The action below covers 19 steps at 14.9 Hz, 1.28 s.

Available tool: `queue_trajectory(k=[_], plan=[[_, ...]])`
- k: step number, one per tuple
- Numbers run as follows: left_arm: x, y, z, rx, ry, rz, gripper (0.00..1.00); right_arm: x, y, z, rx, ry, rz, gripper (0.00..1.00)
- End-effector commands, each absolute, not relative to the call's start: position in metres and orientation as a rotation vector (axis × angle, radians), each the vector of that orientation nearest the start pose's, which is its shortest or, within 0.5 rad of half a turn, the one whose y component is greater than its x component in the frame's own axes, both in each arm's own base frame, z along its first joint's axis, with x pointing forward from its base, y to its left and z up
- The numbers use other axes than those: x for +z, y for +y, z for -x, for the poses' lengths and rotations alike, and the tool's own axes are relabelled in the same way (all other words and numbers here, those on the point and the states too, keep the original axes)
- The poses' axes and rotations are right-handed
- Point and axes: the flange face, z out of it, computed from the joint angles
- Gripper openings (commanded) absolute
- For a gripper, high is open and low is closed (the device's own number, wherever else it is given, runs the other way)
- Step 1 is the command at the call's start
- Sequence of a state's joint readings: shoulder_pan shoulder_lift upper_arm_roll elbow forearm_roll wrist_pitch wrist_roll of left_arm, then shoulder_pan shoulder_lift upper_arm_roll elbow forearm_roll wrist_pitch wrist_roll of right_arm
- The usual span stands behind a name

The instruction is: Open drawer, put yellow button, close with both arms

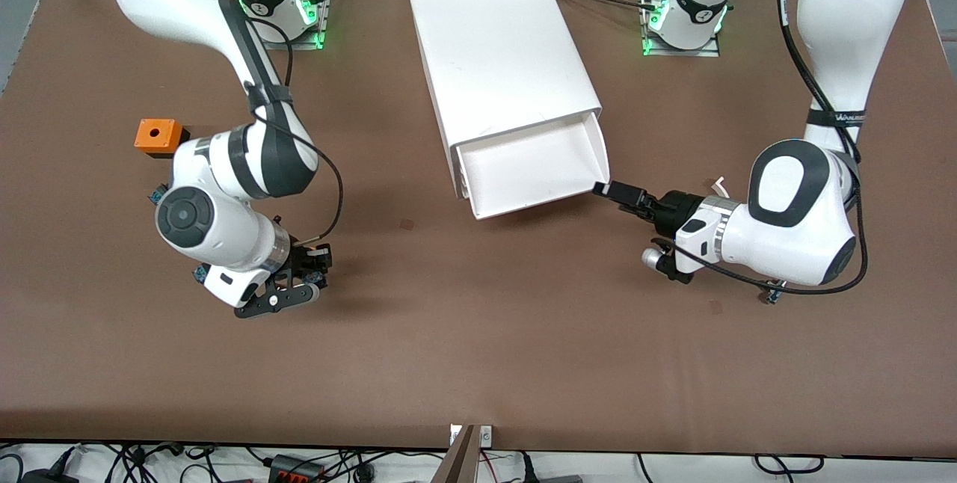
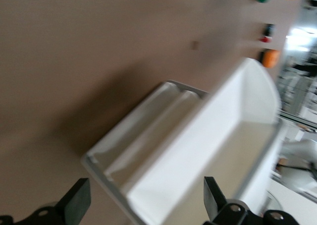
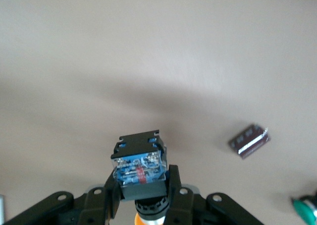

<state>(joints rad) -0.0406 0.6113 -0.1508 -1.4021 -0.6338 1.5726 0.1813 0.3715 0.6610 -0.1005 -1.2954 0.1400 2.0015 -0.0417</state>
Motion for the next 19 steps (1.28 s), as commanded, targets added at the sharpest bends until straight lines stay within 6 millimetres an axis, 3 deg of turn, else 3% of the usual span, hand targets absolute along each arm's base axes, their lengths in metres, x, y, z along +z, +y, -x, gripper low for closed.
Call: queue_trajectory(k=[1, 4, 6, 7, 8, 10, 12, 14, 19], plan=[[0.341, -0.155, -0.660, -0.550, -0.186, -2.608, 1.00, 0.415, 0.255, -0.707, -0.109, -0.491, 3.005, 0.00], [0.344, -0.134, -0.671, -0.507, -0.048, -2.872, 1.00, 0.453, 0.313, -0.685, -0.138, -0.503, 2.984, 0.00], [0.344, -0.120, -0.677, -0.456, -0.028, -3.027, 1.00, 0.478, 0.365, -0.659, -0.163, -0.511, 2.967, 0.00], [0.349, -0.114, -0.683, -0.385, -0.038, -3.076, 1.00, 0.494, 0.387, -0.647, -0.195, -0.491, 2.958, 0.00], [0.369, -0.105, -0.689, -0.266, -0.045, -3.127, 1.00, 0.500, 0.406, -0.636, -0.215, -0.465, 2.948, 0.00], [0.377, -0.090, -0.694, -0.206, -0.030, -3.154, 1.00, 0.509, 0.431, -0.622, -0.245, -0.462, 2.923, 0.00], [0.388, -0.078, -0.690, -0.206, -0.019, -3.155, 1.00, 0.511, 0.468, -0.599, -0.269, -0.527, 2.894, 0.00], [0.393, -0.072, -0.688, -0.231, -0.006, -3.155, 1.00, 0.513, 0.501, -0.576, -0.288, -0.415, 2.873, 0.00], [0.396, -0.048, -0.689, -0.230, 0.049, -3.143, 1.00, 0.475, 0.547, -0.550, -0.224, -0.351, 2.876, 0.00]])
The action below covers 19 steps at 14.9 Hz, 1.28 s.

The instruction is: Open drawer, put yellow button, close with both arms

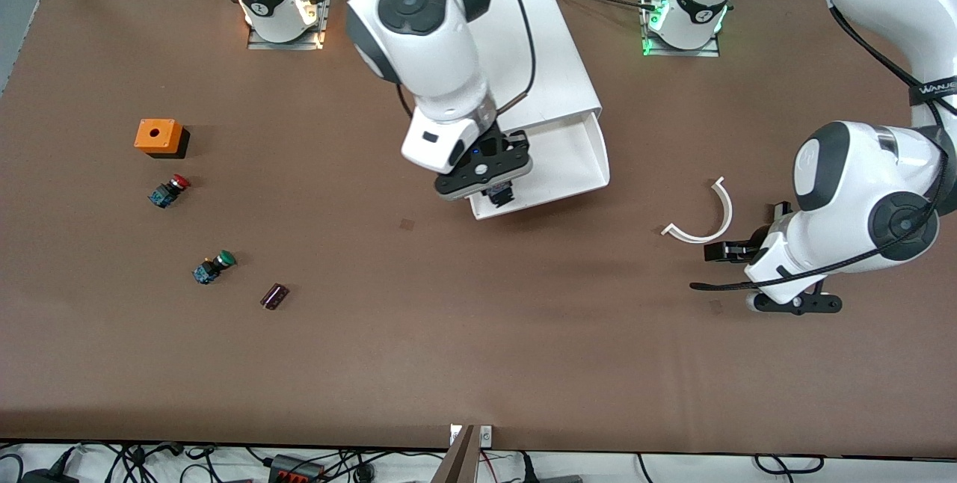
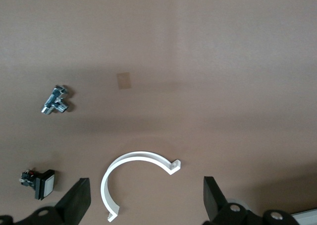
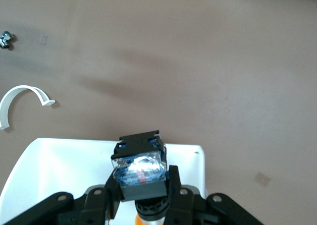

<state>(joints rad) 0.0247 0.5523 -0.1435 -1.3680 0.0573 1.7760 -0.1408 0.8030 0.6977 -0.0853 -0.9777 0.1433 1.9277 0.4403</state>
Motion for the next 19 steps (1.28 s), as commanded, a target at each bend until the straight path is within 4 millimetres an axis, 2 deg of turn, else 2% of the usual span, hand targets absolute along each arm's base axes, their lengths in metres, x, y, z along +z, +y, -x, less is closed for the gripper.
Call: queue_trajectory(k=[1, 2, 4, 7, 9, 12, 13, 14, 15, 19], plan=[[0.396, -0.043, -0.689, 0.228, -0.060, 3.123, 1.00, 0.466, 0.553, -0.547, -0.212, -0.320, 2.874, 0.00], [0.395, -0.038, -0.689, 0.231, -0.069, 3.122, 1.00, 0.458, 0.562, -0.541, -0.189, -0.298, 2.872, 0.00], [0.394, -0.026, -0.690, 0.230, -0.088, 3.122, 1.00, 0.451, 0.566, -0.539, -0.182, -0.283, 2.872, 0.00], [0.397, -0.030, -0.689, 0.235, -0.077, 3.124, 1.00, 0.434, 0.573, -0.536, -0.142, -0.215, 2.879, 0.00], [0.397, -0.030, -0.689, 0.238, -0.080, 3.125, 1.00, 0.419, 0.577, -0.534, -0.109, -0.219, 2.892, 0.00], [0.395, -0.030, -0.688, 0.244, -0.075, 3.123, 1.00, 0.403, 0.591, -0.520, -0.087, -0.253, 2.905, 0.00], [0.394, -0.030, -0.686, 0.268, -0.067, 3.120, 1.00, 0.400, 0.592, -0.519, -0.082, -0.256, 2.910, 0.11], [0.396, -0.030, -0.683, 0.294, -0.055, 3.116, 1.00, 0.400, 0.592, -0.519, -0.080, -0.253, 2.909, 0.72], [0.400, -0.030, -0.681, 0.294, -0.055, 3.115, 1.00, 0.402, 0.591, -0.520, -0.082, -0.244, 2.909, 1.00], [0.400, -0.031, -0.682, 0.292, -0.053, 3.117, 1.00, 0.415, 0.588, -0.518, -0.064, -0.139, 2.920, 1.00]])
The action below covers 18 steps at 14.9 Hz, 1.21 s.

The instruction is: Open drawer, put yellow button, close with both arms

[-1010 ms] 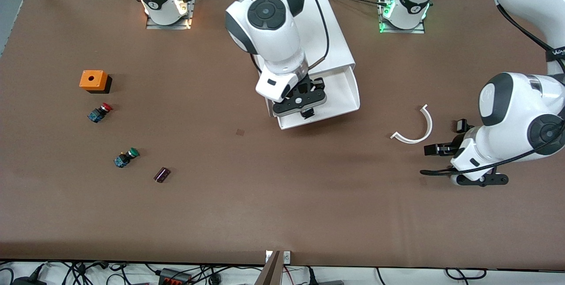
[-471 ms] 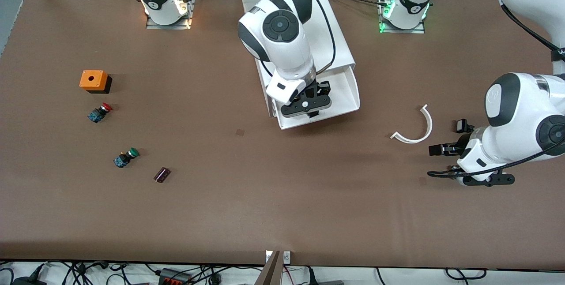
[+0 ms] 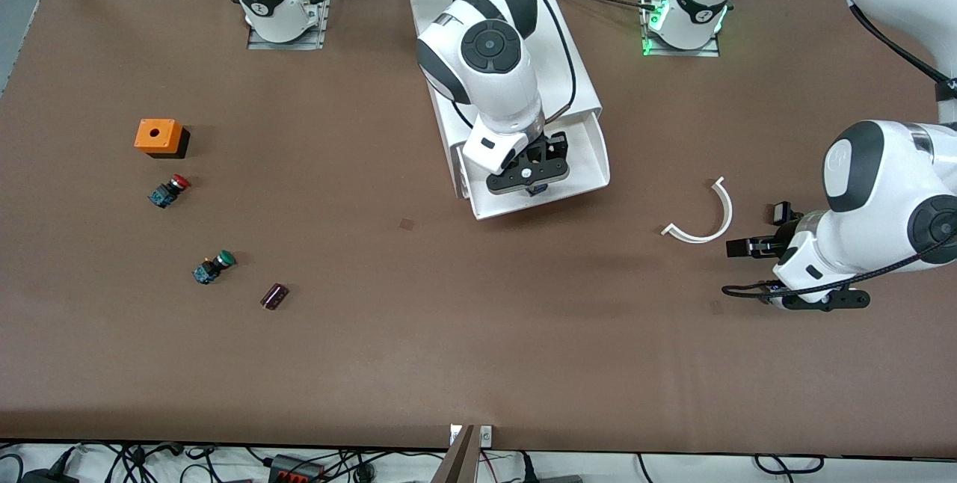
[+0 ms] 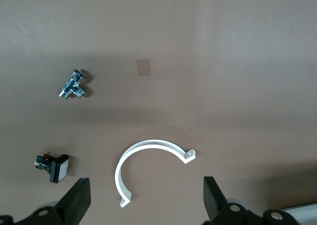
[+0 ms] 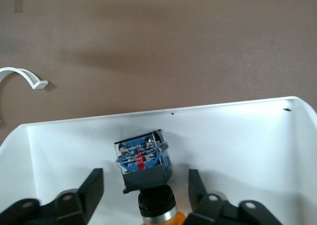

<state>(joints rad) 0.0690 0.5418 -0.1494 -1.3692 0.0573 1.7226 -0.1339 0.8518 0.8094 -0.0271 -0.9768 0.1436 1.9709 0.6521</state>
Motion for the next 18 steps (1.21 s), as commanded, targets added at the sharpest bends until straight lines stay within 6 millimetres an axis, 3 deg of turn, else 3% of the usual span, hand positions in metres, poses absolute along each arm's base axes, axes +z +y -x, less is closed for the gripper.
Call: queue_trajectory(k=[1, 2, 4, 7, 10, 11, 15, 18], plan=[[0.399, -0.031, -0.681, 0.297, -0.058, 3.118, 1.00, 0.430, 0.583, -0.521, -0.082, -0.127, 2.908, 1.00], [0.400, -0.032, -0.681, 0.297, -0.070, 3.116, 1.00, 0.445, 0.572, -0.528, -0.095, -0.109, 2.906, 1.00], [0.402, -0.036, -0.683, 0.282, -0.086, 3.124, 1.00, 0.467, 0.528, -0.561, -0.102, -0.024, 2.917, 1.00], [0.400, -0.053, -0.684, 0.279, -0.097, 3.129, 1.00, 0.480, 0.468, -0.598, -0.091, -0.011, 2.981, 1.00], [0.394, -0.083, -0.690, 0.230, -0.194, 3.234, 1.00, 0.487, 0.399, -0.633, -0.121, -0.144, 3.101, 1.00], [0.387, -0.095, -0.694, 0.217, -0.263, 3.287, 1.00, 0.495, 0.373, -0.642, -0.109, -0.168, 3.125, 1.00], [0.367, -0.187, -0.688, 0.170, -0.355, 3.278, 1.00, 0.512, 0.261, -0.674, 0.009, -0.285, 3.164, 1.00], [0.362, -0.224, -0.678, 0.183, -0.403, 3.263, 1.00, 0.519, 0.197, -0.687, 0.062, -0.162, 3.177, 1.00]])
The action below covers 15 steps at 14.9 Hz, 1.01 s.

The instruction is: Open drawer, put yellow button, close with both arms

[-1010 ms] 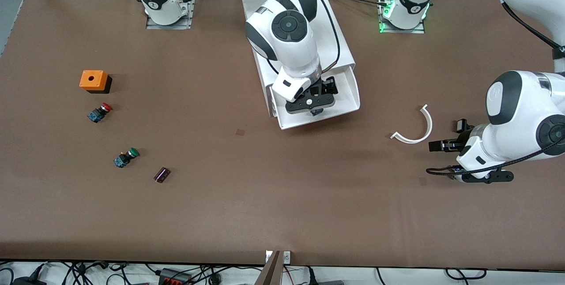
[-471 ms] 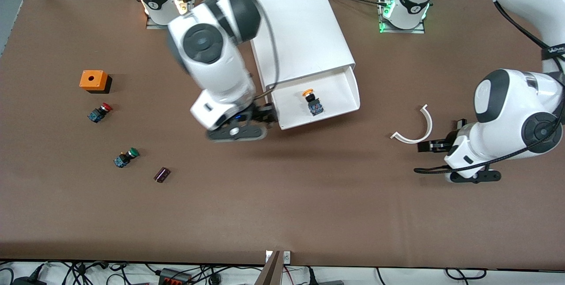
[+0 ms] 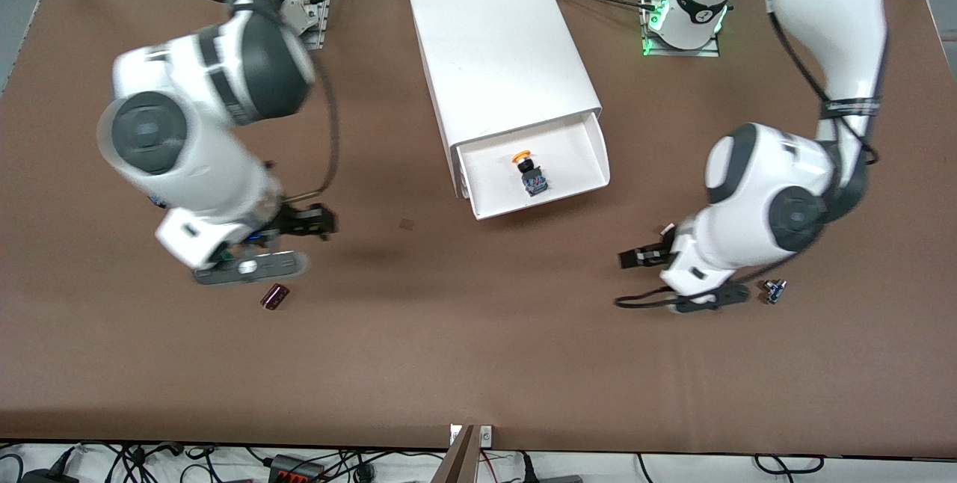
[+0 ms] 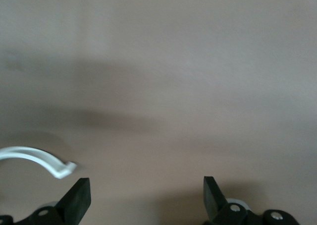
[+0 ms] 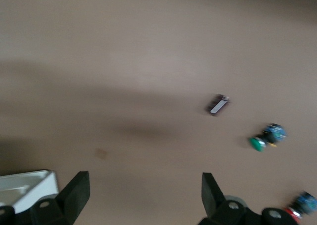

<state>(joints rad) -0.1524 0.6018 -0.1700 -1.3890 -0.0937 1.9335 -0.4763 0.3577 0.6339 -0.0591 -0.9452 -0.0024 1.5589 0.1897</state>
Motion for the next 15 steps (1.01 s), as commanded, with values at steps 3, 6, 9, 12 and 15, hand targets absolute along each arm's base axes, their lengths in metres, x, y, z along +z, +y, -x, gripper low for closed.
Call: queue_trajectory(k=[3, 6, 9, 12, 15], plan=[[0.356, -0.273, -0.660, 0.211, -0.387, 3.256, 1.00, 0.533, 0.150, -0.691, 0.072, -0.062, 3.179, 1.00], [0.353, -0.304, -0.644, 0.235, -0.428, 3.237, 1.00, 0.553, 0.088, -0.675, 0.088, 0.074, 3.171, 1.00], [0.340, -0.329, -0.621, 0.305, -0.423, 3.212, 1.00, 0.571, 0.027, -0.651, 0.032, 0.070, 3.160, 1.00], [0.342, -0.351, -0.588, 0.351, -0.375, 3.192, 1.00, 0.575, -0.014, -0.641, 0.017, 0.003, 3.154, 1.00], [0.343, -0.370, -0.560, 0.457, -0.458, 3.165, 1.00, 0.587, -0.019, -0.629, 0.039, 0.010, 3.157, 1.00]])
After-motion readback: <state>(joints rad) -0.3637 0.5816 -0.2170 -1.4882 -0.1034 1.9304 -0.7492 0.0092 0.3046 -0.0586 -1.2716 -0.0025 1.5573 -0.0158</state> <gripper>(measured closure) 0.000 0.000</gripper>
